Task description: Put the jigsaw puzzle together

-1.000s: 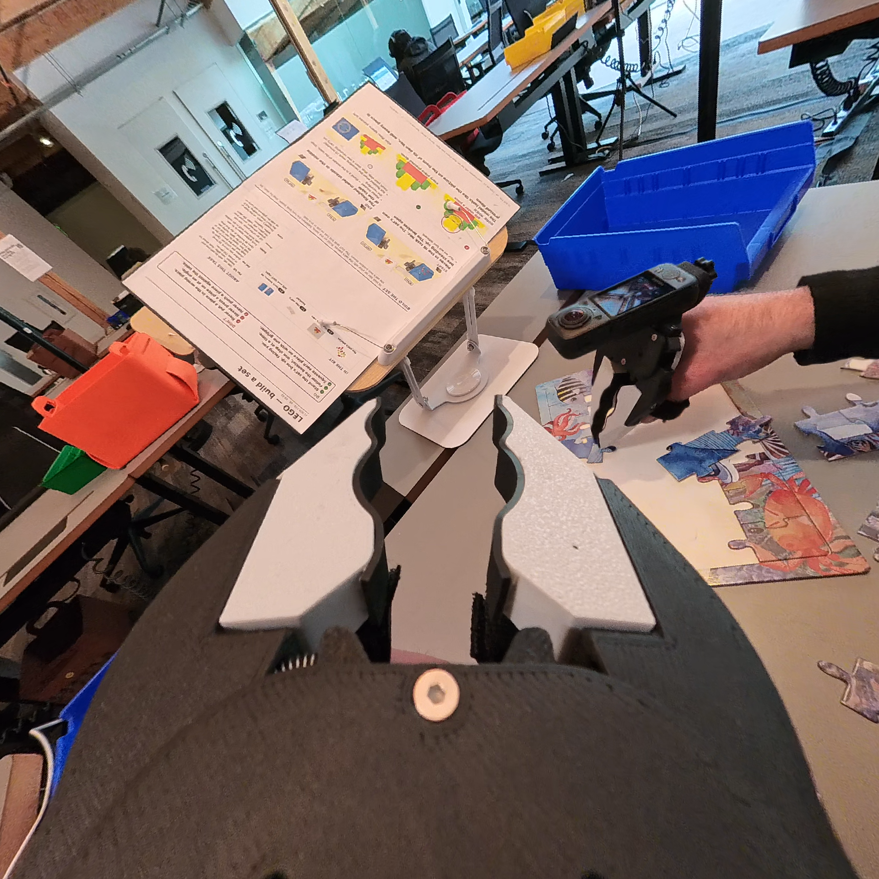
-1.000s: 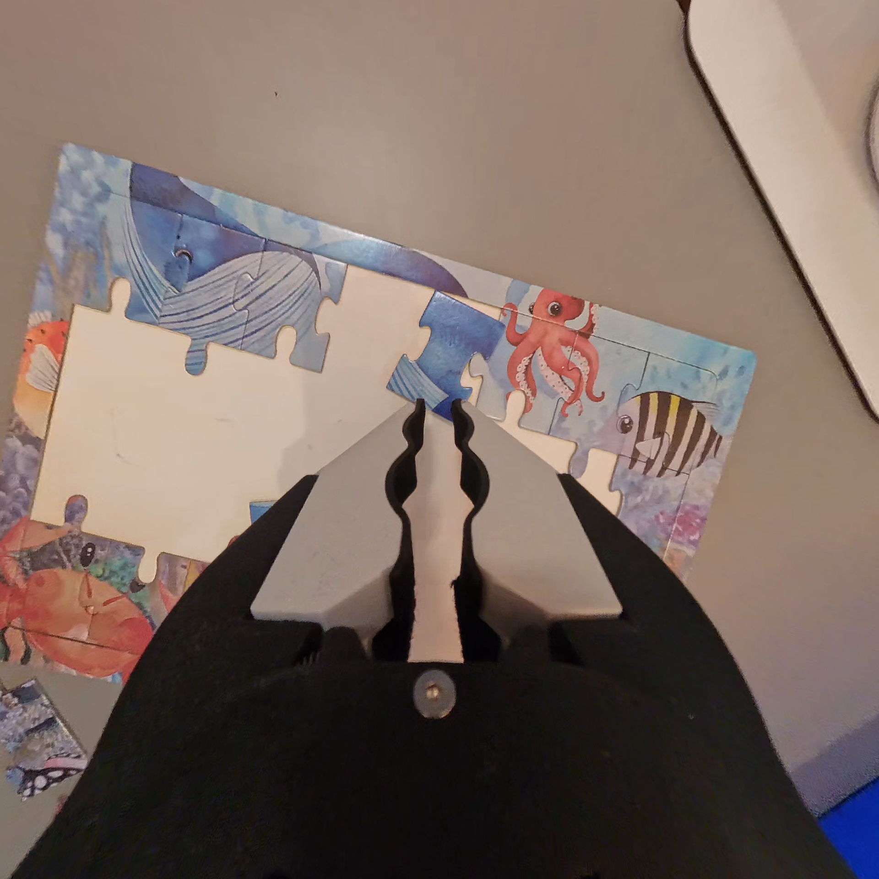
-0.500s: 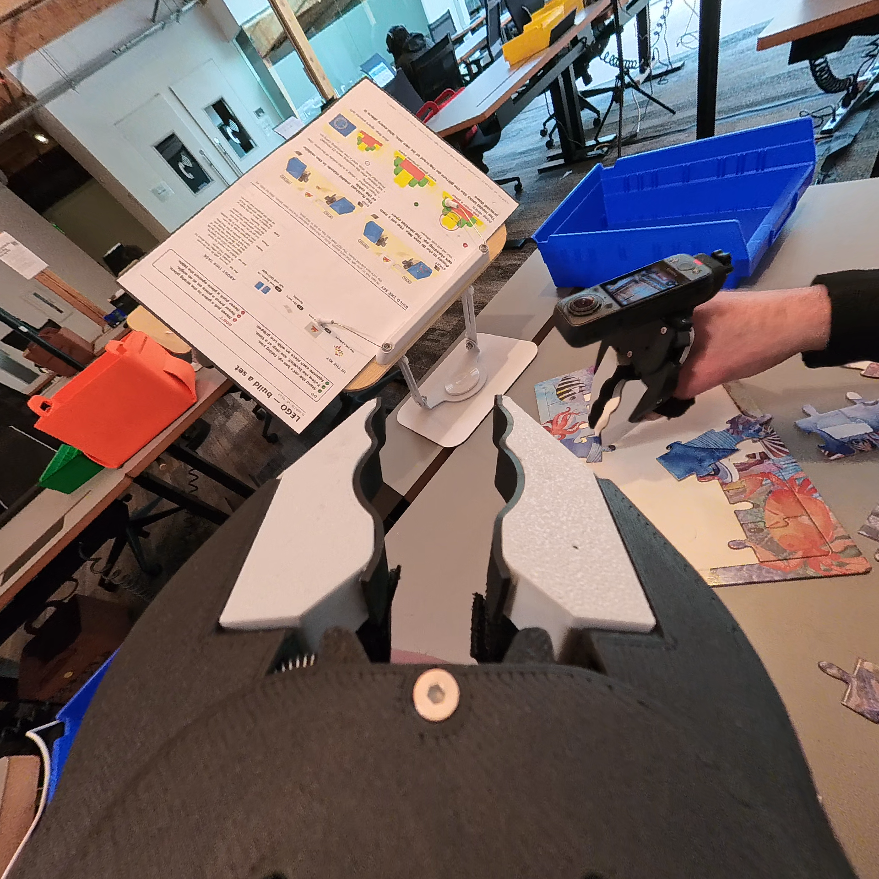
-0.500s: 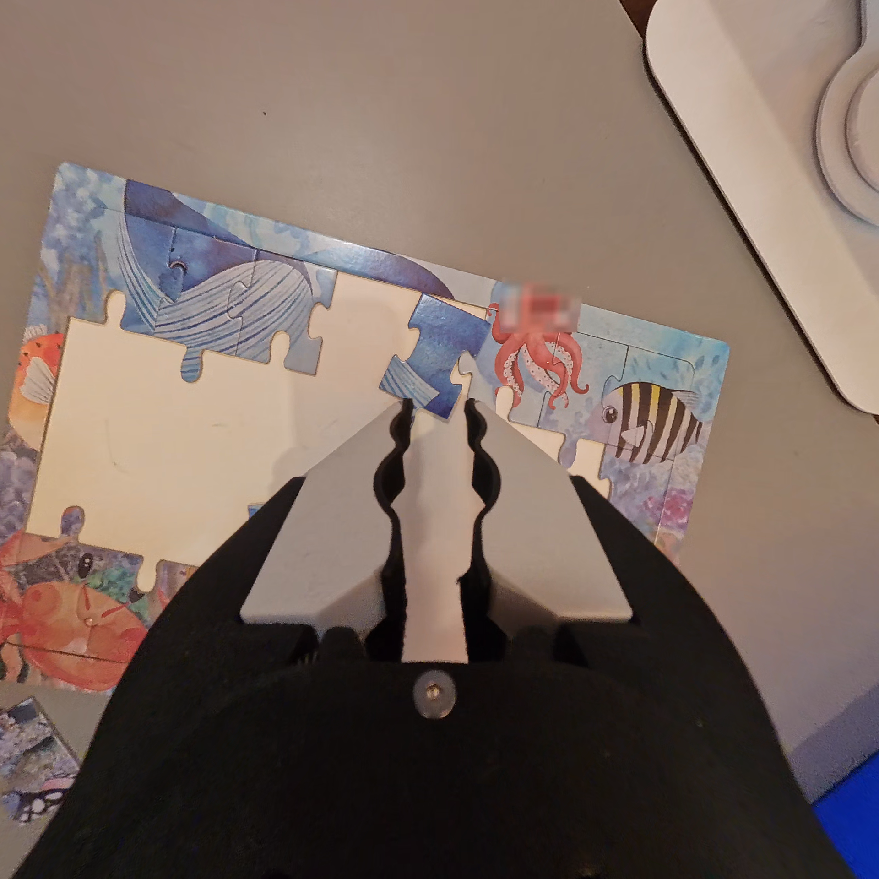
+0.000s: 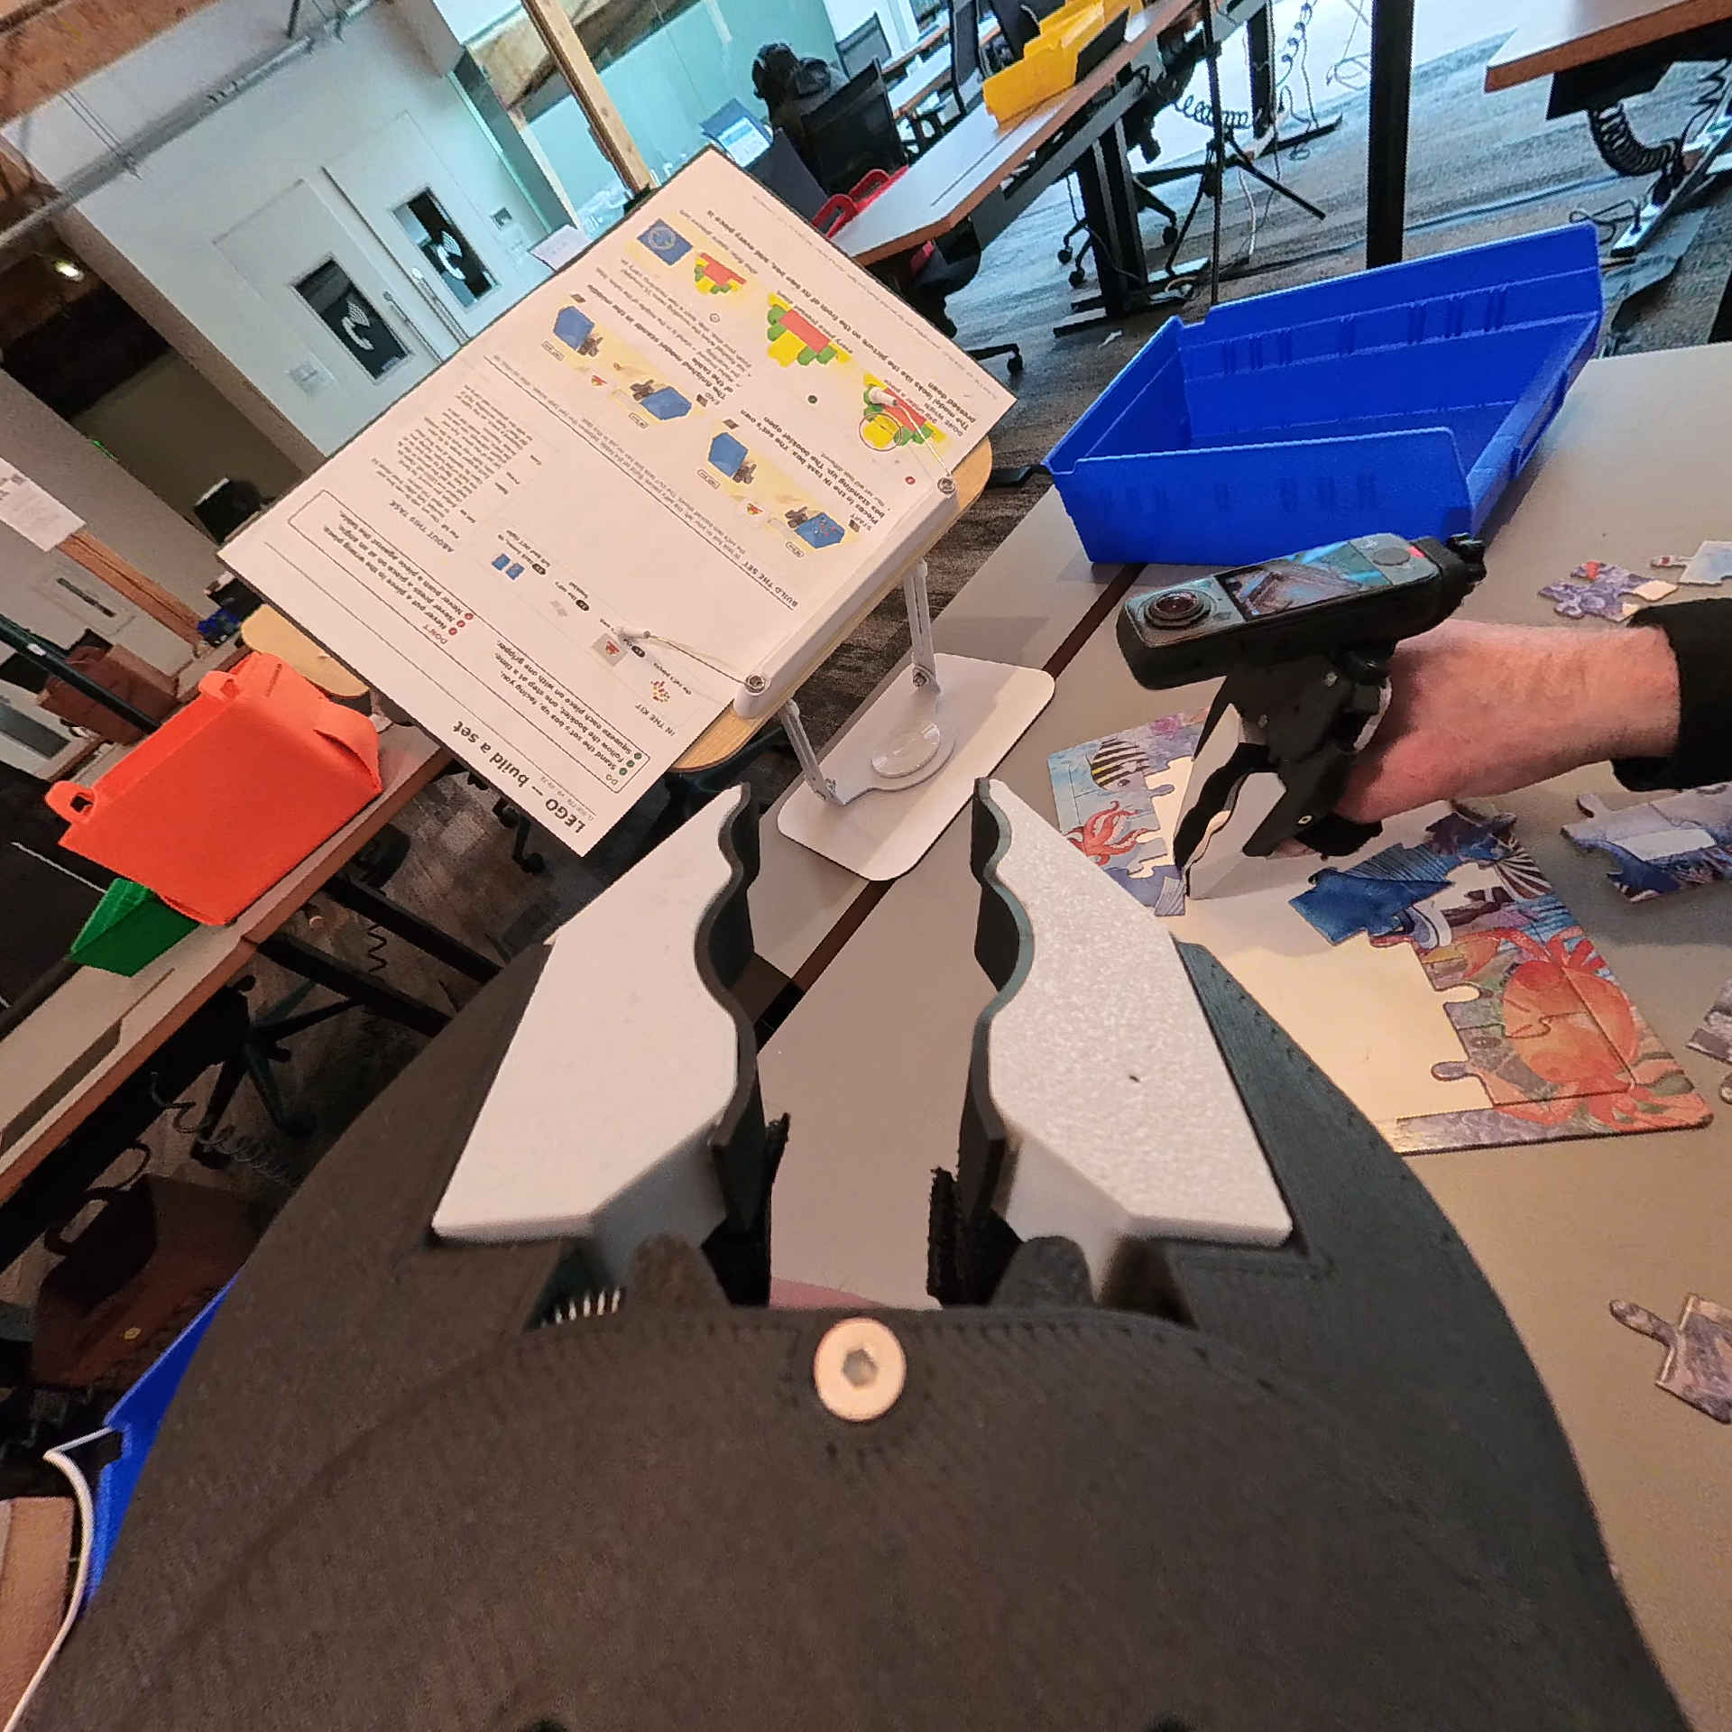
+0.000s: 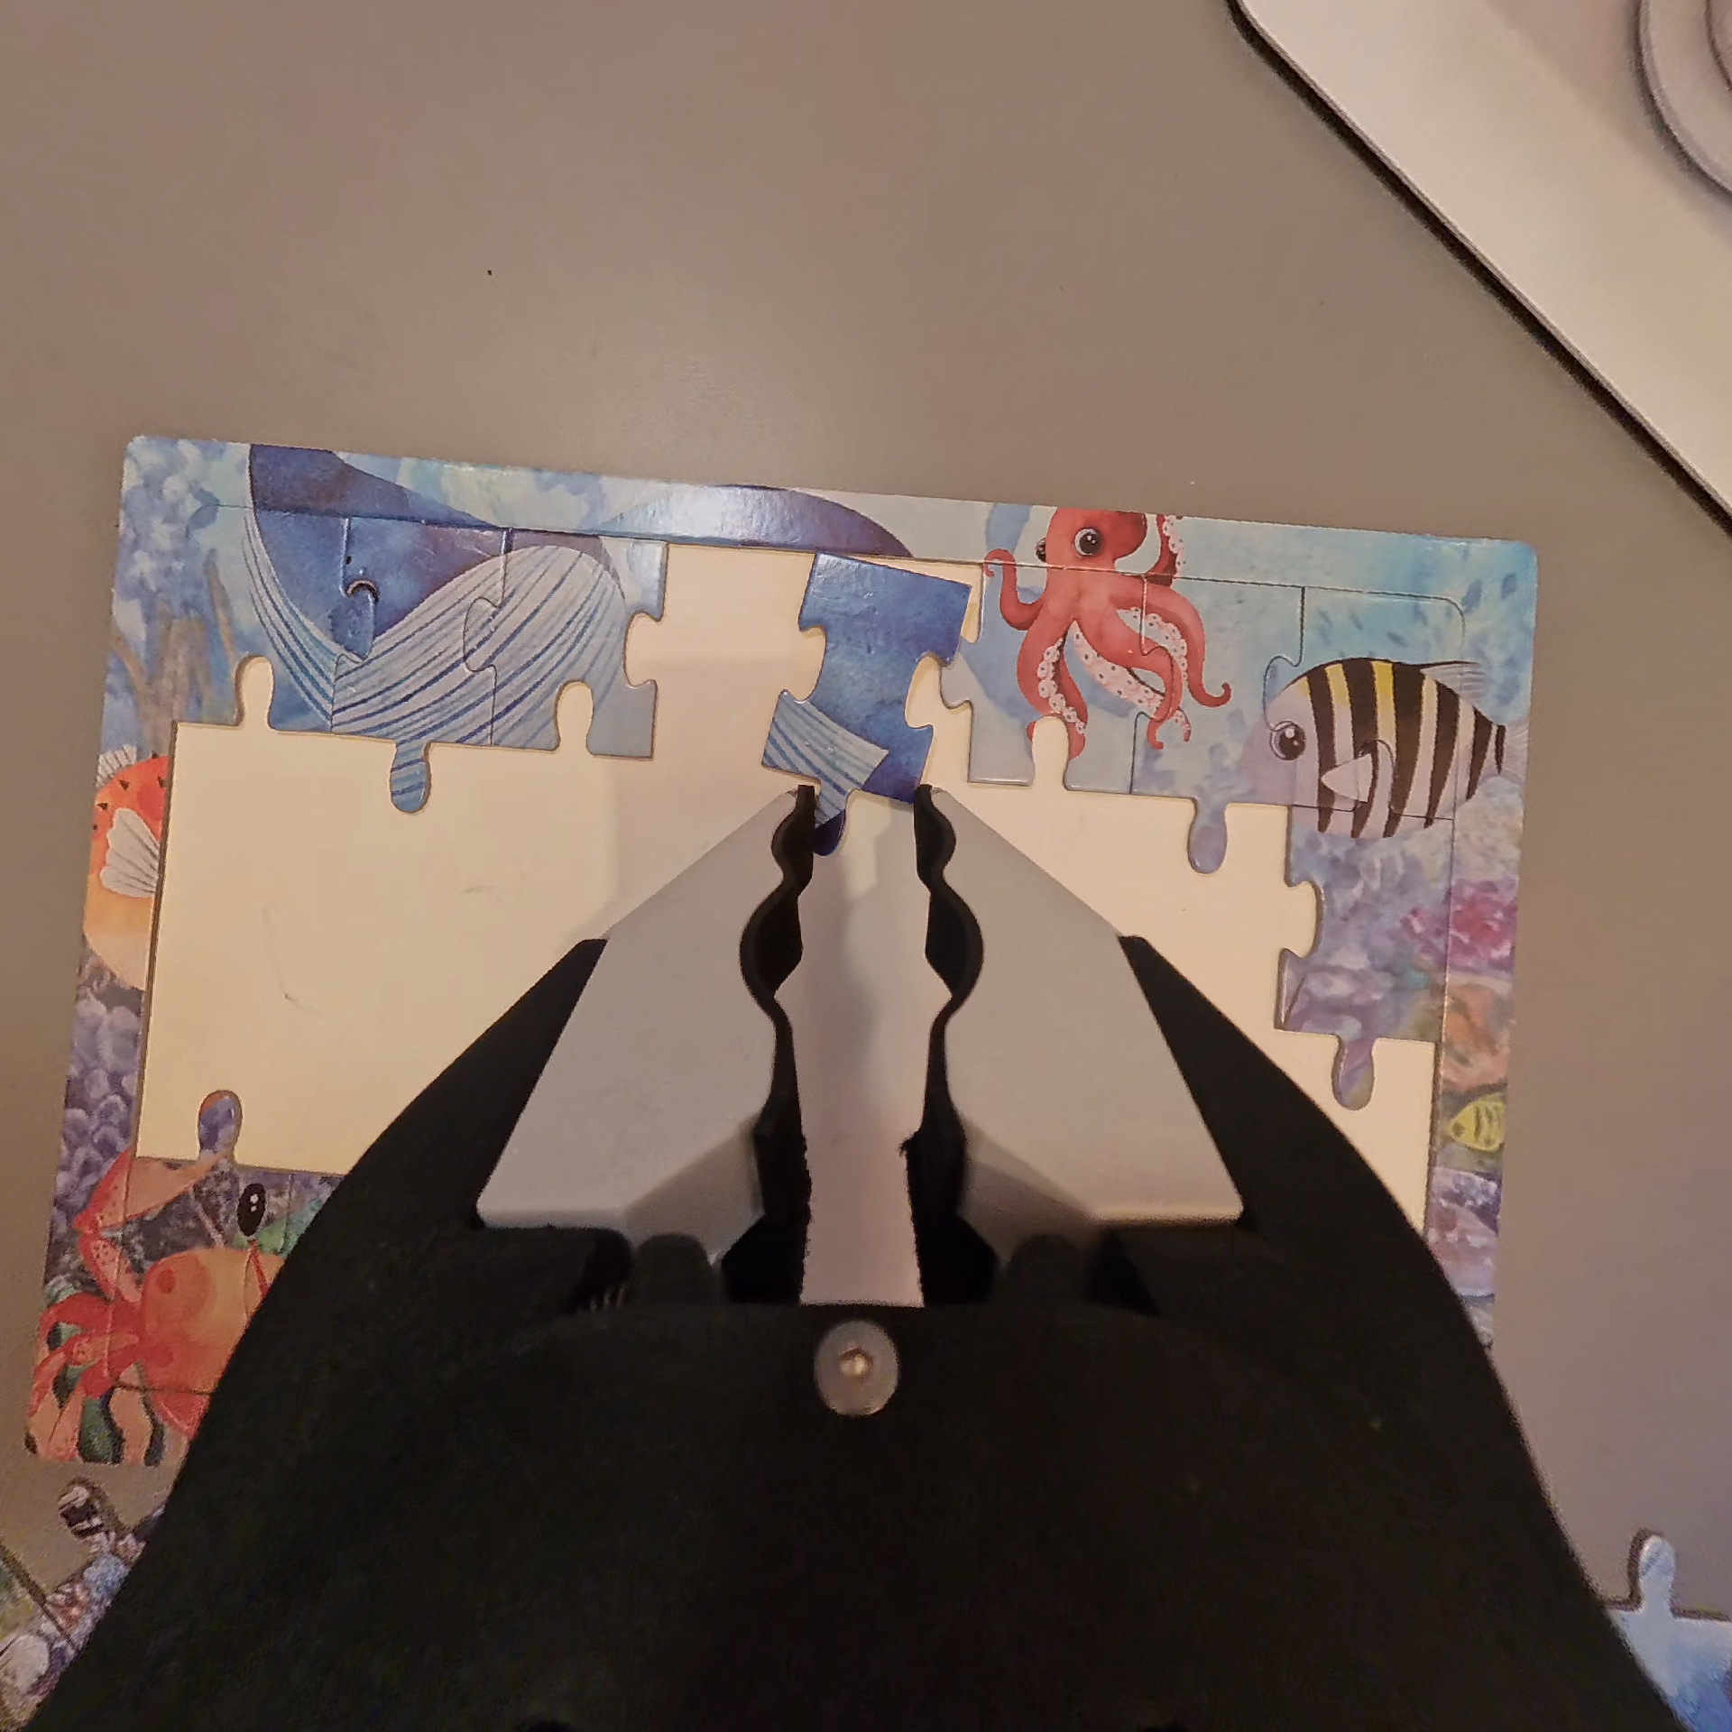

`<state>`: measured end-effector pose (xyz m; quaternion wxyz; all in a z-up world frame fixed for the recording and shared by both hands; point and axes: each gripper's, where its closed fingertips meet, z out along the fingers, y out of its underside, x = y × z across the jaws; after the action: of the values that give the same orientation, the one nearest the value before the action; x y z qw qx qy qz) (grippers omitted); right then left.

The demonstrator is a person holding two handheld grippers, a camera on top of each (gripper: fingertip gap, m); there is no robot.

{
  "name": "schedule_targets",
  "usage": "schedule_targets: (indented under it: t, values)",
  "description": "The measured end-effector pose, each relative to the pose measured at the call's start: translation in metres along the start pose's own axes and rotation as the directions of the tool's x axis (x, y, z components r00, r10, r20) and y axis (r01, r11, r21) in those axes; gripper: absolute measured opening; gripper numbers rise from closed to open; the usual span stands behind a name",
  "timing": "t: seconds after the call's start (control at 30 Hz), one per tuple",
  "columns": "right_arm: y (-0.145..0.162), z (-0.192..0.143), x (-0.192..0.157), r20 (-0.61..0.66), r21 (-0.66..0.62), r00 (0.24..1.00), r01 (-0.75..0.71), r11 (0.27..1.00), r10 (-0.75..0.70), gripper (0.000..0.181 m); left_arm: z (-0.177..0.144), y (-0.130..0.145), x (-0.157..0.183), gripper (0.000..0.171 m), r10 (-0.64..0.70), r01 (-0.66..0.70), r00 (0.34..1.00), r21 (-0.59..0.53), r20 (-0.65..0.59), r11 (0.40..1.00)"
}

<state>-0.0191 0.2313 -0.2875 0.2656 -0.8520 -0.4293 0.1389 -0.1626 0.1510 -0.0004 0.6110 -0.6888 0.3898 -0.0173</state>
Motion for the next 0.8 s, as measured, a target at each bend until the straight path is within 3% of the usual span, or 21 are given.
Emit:
schedule_targets:
  t: [0.37, 0.8]
  values:
    - [-0.0043, -0.0023, 0.0077, 0.004, -0.049, 0.996, 0.092, 0.995, -0.092, 0.019, 0.0013, -0.0002, 0.0009, 0.044, 0.004, -0.004, 1.000, -0.004, -0.001, 1.000]
    - [-0.0036, 0.0017, 0.0063, 0.140, -0.145, 0.988, 0.091, 0.985, -0.071, 0.019, 0.0024, 0.0011, 0.0004, 0.044, 0.004, -0.004, 1.000, -0.011, 0.001, 1.000]
